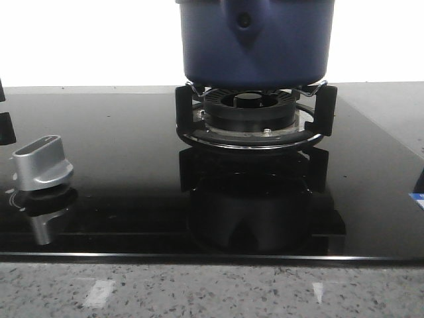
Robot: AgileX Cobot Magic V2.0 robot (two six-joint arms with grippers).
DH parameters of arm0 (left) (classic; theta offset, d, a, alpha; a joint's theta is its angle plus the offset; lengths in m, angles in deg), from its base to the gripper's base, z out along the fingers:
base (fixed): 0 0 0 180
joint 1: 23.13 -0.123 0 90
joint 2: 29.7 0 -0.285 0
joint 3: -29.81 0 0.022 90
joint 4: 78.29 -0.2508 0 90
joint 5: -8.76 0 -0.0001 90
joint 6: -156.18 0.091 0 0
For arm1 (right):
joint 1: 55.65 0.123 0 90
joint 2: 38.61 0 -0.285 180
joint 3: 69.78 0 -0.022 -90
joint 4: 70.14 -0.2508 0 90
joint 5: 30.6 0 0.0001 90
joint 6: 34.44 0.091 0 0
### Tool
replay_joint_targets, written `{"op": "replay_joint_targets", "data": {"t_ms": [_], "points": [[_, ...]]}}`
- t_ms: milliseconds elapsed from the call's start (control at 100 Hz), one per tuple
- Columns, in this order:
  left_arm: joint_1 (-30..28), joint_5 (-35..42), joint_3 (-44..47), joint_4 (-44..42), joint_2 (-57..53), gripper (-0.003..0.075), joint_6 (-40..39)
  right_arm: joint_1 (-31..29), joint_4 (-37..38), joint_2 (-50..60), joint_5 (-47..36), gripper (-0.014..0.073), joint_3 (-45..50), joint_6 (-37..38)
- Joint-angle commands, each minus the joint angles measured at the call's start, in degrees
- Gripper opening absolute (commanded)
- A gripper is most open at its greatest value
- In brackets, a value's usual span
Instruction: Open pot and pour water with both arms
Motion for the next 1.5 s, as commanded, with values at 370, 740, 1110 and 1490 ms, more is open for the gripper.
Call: {"op": "replay_joint_targets", "data": {"t_ms": [370,740,1110,1490], "points": [[-0.2,2.6,1.8,1.0,-1.5,-0.002,-0.6,0.1,-1.1,-1.0,-4.1,-0.0069,-1.0,-0.6],[-0.2,2.6,1.8,1.0,-1.5,-0.002,-0.6,0.1,-1.1,-1.0,-4.1,-0.0069,-1.0,-0.6],[-0.2,2.6,1.8,1.0,-1.5,-0.002,-0.6,0.1,-1.1,-1.0,-4.1,-0.0069,-0.9,-0.6],[-0.2,2.6,1.8,1.0,-1.5,-0.002,-0.6,-0.6,6.2,0.9,-24.7,-0.0069,7.1,-0.6]]}}
